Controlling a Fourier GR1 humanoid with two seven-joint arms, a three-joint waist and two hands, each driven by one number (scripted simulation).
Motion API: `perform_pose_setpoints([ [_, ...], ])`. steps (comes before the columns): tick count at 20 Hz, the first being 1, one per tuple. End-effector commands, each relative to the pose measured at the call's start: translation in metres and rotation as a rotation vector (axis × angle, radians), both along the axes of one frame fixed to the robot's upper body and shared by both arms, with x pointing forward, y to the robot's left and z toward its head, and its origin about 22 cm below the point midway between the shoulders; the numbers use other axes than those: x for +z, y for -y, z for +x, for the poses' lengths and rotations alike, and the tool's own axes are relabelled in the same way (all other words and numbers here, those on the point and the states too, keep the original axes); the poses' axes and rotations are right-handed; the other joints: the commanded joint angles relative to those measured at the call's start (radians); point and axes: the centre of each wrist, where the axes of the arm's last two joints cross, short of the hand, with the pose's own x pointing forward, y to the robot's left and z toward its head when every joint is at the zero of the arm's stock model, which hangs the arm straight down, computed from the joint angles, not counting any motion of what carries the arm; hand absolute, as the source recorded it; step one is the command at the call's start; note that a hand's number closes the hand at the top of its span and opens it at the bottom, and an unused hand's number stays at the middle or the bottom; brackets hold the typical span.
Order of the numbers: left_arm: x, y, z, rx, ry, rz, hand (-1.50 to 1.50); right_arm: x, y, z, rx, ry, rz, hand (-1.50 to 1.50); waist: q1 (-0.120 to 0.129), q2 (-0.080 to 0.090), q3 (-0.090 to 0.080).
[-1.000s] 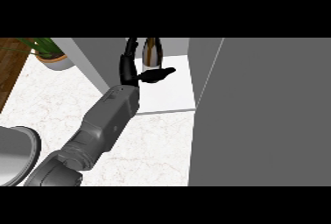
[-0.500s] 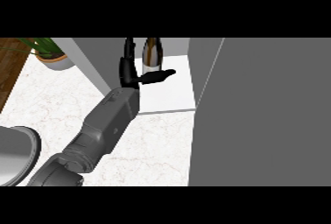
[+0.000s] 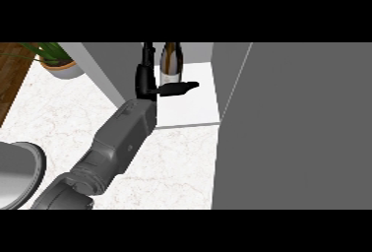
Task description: Pick up the wine, place it into the cabinet and close the cabinet
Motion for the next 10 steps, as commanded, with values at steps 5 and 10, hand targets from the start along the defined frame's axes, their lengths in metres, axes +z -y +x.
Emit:
perform_pose_setpoints([
  [5,-0.016,-0.007,-0.008,-0.019,-0.014,-0.011,-1.5,0.001,-0.002,-0.01,0.033,0.021,0.019,-1.5,0.004,-0.006,-0.002],
  [10,-0.022,-0.011,-0.012,-0.067,-0.022,-0.121,-1.5,0.006,0.0,-0.004,0.015,-0.01,0.027,-1.5,0.031,-0.012,-0.002],
])
